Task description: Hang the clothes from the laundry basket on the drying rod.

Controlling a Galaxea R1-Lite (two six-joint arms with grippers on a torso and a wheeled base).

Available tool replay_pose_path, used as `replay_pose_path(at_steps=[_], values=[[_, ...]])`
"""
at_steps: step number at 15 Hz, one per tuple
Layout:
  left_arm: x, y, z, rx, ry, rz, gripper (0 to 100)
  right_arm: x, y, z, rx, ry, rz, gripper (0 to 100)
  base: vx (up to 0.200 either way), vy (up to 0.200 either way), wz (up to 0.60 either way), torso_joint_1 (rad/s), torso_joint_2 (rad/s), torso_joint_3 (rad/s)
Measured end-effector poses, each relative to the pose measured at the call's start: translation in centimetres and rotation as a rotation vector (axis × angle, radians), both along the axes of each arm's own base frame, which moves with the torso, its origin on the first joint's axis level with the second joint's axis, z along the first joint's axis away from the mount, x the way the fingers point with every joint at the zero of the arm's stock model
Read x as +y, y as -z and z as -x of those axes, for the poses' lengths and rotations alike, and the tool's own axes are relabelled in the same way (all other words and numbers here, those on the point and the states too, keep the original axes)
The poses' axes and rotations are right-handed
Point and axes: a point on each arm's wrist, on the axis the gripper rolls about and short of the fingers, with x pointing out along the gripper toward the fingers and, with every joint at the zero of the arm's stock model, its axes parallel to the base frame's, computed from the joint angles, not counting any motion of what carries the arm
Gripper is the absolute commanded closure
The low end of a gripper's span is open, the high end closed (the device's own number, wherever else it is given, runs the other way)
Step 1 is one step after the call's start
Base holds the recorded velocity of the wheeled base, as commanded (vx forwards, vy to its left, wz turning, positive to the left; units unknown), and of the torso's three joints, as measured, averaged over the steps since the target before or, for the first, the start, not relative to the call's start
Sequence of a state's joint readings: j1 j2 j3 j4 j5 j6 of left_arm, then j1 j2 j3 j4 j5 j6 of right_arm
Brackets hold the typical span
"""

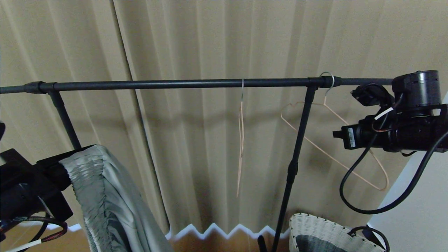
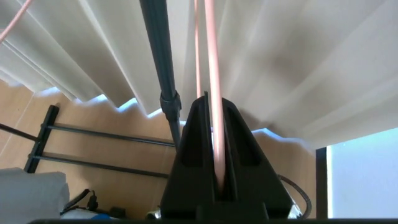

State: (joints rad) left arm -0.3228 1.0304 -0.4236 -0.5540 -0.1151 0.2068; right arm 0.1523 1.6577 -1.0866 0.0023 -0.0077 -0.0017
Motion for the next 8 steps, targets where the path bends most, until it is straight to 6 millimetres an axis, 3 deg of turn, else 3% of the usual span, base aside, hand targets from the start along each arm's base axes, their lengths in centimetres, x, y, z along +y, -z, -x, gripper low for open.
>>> replay_pose_path(at_steps=[8], values=[[0.0,0.3,-0.2,0.012,-0.003,-0.006,100,-0.6,-1.6,3.1,-0.077,0.003,-0.014,100,0.0,0.0,0.0,0.0,0.0,0.0]])
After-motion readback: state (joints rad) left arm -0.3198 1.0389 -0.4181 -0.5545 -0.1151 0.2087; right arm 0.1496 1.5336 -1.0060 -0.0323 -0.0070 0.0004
